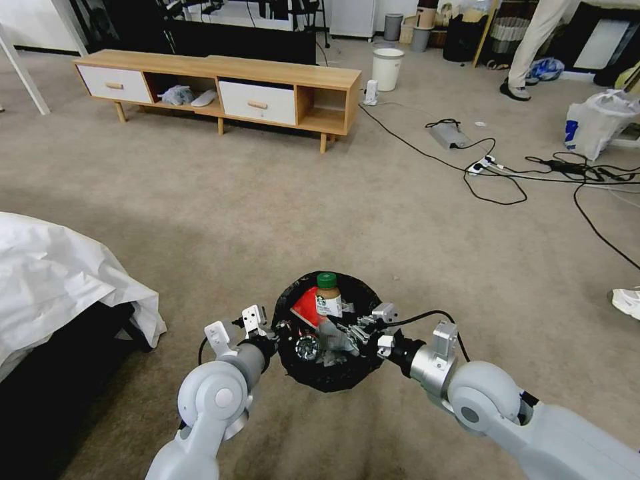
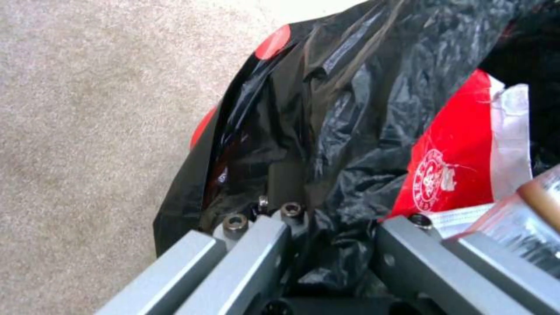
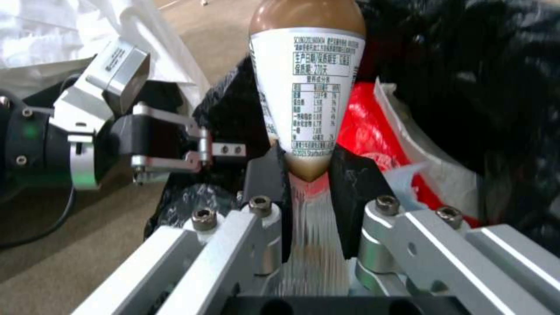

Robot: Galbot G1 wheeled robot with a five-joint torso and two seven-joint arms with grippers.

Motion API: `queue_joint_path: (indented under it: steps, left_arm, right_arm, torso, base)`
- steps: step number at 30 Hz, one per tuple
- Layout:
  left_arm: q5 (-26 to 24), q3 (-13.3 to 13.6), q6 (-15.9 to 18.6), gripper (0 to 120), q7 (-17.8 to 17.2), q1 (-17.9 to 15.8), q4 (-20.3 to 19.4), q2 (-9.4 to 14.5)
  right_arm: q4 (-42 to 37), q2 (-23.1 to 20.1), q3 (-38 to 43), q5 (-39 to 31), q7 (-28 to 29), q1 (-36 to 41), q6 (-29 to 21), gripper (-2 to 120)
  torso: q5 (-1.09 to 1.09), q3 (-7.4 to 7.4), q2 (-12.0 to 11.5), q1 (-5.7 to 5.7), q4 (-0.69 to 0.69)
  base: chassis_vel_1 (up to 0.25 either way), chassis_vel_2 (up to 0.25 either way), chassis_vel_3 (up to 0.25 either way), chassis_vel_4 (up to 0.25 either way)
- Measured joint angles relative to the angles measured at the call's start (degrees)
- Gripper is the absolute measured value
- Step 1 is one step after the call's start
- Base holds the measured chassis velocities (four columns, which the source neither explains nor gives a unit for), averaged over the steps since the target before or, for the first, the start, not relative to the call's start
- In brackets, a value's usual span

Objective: Pick up the trash bin and place the garbage on the floor into it.

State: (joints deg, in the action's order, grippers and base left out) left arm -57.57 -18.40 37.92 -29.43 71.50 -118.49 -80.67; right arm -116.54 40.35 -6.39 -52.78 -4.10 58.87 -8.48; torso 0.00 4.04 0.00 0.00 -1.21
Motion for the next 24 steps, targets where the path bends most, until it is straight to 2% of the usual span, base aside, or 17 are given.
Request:
queue_joint_path:
  steps: [24]
  left_arm:
    - [-0.23,-0.08,-0.08,0,-0.39,-0.30,0.15,-0.42]
  right_arm:
    - [1.30,0.59,-1.00,0.14,0.18,-0.04,-0.99,16]
  torso:
    - [0.00,0.00,0.00,0.00,0.00]
  base:
    - [0.000,0.000,0.000,0.000]
